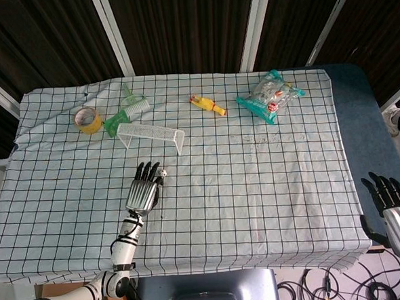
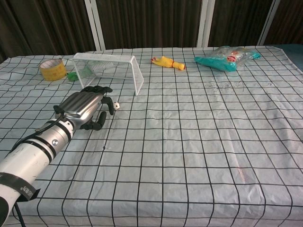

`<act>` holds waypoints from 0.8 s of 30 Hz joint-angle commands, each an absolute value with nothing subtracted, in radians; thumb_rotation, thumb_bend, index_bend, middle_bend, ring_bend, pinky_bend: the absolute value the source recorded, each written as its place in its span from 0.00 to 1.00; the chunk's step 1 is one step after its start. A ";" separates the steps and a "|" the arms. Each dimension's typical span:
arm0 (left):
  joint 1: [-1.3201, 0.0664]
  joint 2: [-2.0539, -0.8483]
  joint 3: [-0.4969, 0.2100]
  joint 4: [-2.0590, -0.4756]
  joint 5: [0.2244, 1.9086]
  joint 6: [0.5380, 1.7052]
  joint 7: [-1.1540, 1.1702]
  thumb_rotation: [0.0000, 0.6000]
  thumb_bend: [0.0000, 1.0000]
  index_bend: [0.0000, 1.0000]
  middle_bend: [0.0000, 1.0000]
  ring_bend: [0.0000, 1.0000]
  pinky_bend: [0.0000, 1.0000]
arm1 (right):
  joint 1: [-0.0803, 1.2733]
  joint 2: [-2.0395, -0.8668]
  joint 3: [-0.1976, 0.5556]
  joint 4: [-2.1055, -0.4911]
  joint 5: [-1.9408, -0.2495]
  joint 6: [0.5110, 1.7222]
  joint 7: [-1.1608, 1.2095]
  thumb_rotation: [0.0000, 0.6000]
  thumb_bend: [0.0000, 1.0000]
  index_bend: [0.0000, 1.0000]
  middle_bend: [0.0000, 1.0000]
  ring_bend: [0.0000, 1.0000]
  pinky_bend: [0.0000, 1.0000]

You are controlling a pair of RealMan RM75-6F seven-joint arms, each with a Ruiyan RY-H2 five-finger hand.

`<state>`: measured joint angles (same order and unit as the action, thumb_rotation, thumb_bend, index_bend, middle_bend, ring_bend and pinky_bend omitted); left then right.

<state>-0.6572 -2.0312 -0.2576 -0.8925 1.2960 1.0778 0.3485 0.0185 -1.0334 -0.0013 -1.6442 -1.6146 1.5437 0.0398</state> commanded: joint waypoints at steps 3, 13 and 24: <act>-0.659 -2.028 -0.250 -0.897 1.296 1.081 0.341 1.00 0.68 0.42 0.07 0.00 0.00 | 0.014 -1.031 0.000 -1.645 -1.615 1.552 0.040 1.00 0.41 0.00 0.00 0.00 0.00; -0.670 -2.030 -0.252 -0.887 1.271 1.063 0.344 1.00 0.67 0.43 0.07 0.00 0.00 | 0.017 -1.035 0.000 -1.640 -1.616 1.544 0.035 1.00 0.41 0.00 0.00 0.00 0.00; -0.736 -2.080 -0.306 -0.762 1.214 0.996 0.297 1.00 0.65 0.26 0.07 0.00 0.00 | 0.016 -1.033 0.013 -1.638 -1.597 1.550 0.050 1.00 0.41 0.00 0.00 0.00 0.00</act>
<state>-0.7230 -2.0705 -0.2957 -0.7741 1.2150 0.9940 0.3182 0.0159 -1.0327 0.0126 -1.6384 -1.5973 1.5494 0.0493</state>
